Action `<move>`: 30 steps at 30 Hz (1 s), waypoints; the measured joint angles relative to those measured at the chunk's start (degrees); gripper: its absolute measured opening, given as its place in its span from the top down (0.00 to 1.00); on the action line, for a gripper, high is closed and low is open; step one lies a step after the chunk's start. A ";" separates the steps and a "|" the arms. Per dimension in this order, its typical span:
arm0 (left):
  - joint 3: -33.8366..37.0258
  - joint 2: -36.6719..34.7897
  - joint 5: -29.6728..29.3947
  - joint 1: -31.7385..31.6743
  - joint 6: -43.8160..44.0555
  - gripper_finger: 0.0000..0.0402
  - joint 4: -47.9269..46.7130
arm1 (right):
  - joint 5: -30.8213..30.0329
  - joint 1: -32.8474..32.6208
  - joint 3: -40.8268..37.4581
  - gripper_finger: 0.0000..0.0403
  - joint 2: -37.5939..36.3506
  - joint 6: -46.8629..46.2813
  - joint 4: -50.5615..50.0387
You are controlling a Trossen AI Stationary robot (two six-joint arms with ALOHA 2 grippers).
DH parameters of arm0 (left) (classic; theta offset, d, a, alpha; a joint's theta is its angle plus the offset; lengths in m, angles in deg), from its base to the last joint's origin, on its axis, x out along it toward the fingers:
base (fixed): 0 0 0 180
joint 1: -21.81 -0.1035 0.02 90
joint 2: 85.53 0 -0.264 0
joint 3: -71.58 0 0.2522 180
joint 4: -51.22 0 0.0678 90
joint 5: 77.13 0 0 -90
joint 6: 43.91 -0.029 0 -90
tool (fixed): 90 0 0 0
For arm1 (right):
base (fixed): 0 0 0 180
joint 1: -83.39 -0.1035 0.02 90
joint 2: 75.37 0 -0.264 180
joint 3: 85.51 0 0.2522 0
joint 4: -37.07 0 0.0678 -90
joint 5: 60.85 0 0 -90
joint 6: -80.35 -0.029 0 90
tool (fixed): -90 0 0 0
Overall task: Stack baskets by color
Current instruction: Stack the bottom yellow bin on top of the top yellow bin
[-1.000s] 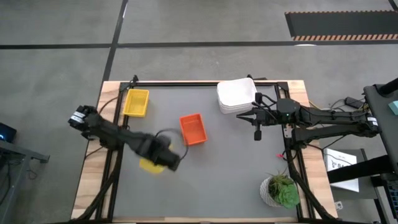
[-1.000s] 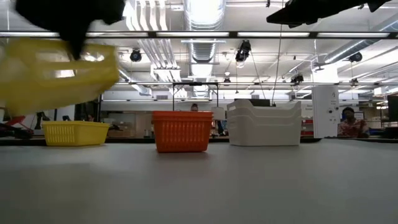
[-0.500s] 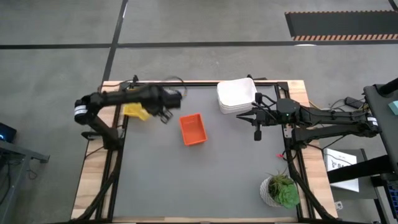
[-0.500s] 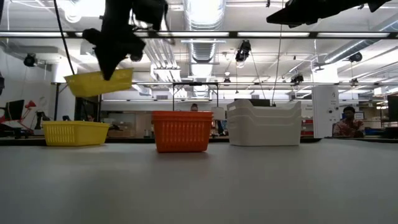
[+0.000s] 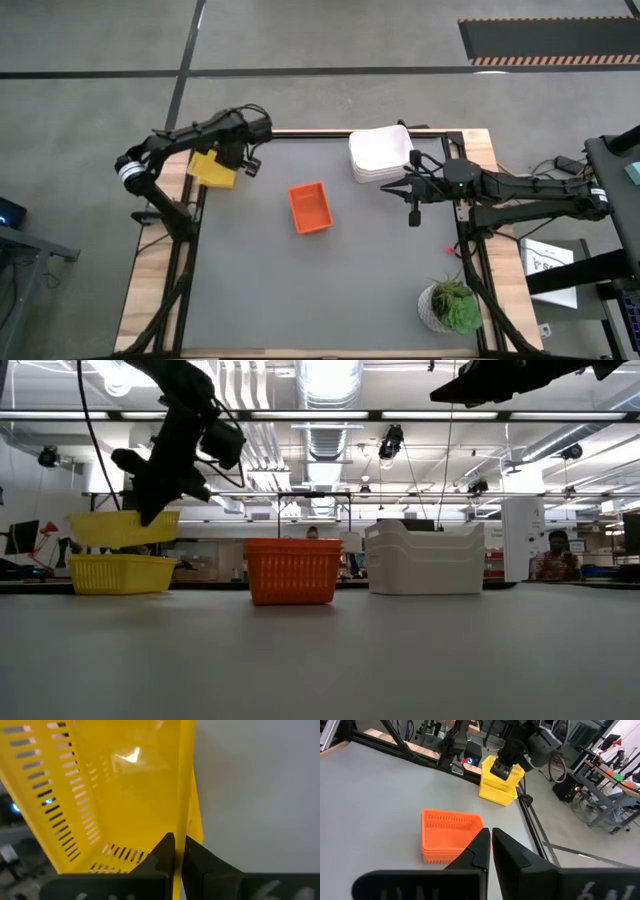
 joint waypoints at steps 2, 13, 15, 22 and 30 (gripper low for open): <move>1.32 -0.02 -0.28 -0.07 3.07 1.00 1.65 | 0.00 0.00 0.00 0.97 0.00 0.06 0.05; 3.06 0.58 0.07 -0.22 5.48 1.00 8.22 | 0.00 0.00 0.00 0.97 0.00 0.01 0.00; 3.11 0.72 0.09 -0.29 5.58 1.00 8.24 | 0.00 -0.02 0.00 0.97 0.00 0.01 0.00; 3.11 0.72 0.09 -0.29 5.75 0.97 8.13 | 0.00 0.00 0.00 0.97 0.00 -0.40 -0.02; 3.11 0.68 0.42 -0.40 13.12 0.81 6.48 | 0.00 0.00 0.00 0.97 0.00 -0.36 -0.02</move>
